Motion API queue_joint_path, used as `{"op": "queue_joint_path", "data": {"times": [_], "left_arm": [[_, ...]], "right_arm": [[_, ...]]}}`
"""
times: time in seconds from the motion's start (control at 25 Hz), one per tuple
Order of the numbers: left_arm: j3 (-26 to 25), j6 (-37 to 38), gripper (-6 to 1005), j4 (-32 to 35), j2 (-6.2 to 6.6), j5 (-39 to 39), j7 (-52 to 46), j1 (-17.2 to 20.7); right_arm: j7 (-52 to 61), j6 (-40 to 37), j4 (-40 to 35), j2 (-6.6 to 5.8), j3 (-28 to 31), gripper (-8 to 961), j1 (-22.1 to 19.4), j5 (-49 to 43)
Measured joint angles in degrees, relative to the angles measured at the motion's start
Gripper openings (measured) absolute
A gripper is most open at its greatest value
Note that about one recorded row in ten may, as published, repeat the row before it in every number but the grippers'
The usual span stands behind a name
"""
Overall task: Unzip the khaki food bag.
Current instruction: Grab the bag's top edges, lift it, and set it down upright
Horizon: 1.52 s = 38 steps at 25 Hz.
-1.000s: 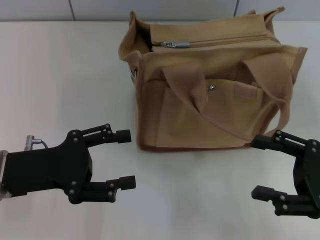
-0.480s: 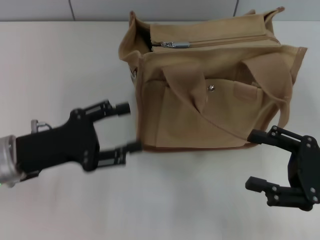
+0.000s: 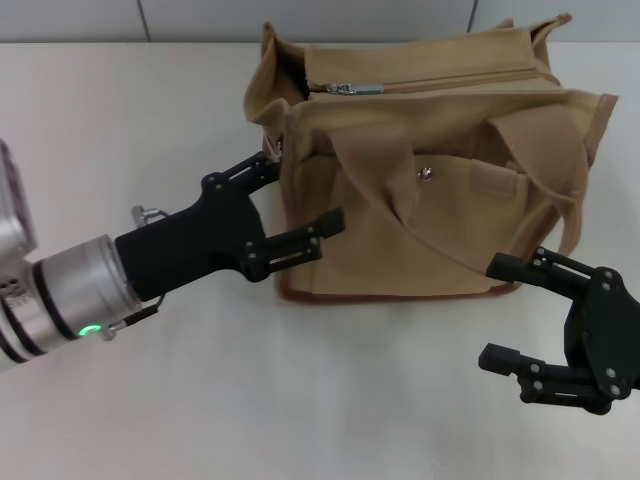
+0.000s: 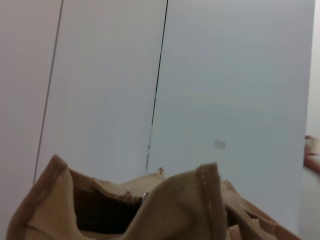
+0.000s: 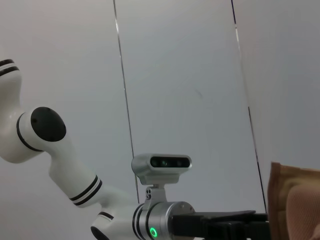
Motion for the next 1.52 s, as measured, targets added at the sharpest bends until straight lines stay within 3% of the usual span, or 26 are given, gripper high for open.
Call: {"op": "queue_joint_path", "data": {"times": [0.32,0.76,1.0,1.04,1.28,1.4,1.52], "left_arm": [[-0.4,-1.04,715,-3.31,-0.09,-0.37,8.93,0.21],[-1.41,-1.4,293,-3.86,-0.09,-0.45,9.15,0.39],[-5.7,-1.52,73,-3.84,-0.03,-0.36,10.27,1.61],[-5.7,-1.52,73,-3.84,-0.03,-0.36,10.27,1.61],[-16.84,0.73,73,-0.19,0.52,-0.31,9.87,3.0],[-23.06,6.73,73,2.1,0.76,-0.31,8.32,3.19],[-22.95,11.2,73,2.66,0.78,0.07,8.4,2.84]], "right_arm": [[-0.14,0.2,-0.03,0.02,0.56,832,-0.21,0.23],[-0.22,0.67,0.02,0.15,0.7,832,0.28,0.34],[-0.31,1.05,0.07,0.19,0.7,832,-0.03,0.47],[-0.31,1.05,0.07,0.19,0.7,832,-0.03,0.47],[-0.36,2.33,0.13,0.2,0.7,832,-0.51,2.11],[-0.17,4.24,1.75,0.19,0.85,832,-0.61,4.13],[-0.34,5.87,3.56,0.2,1.26,832,-0.86,6.95]]}}
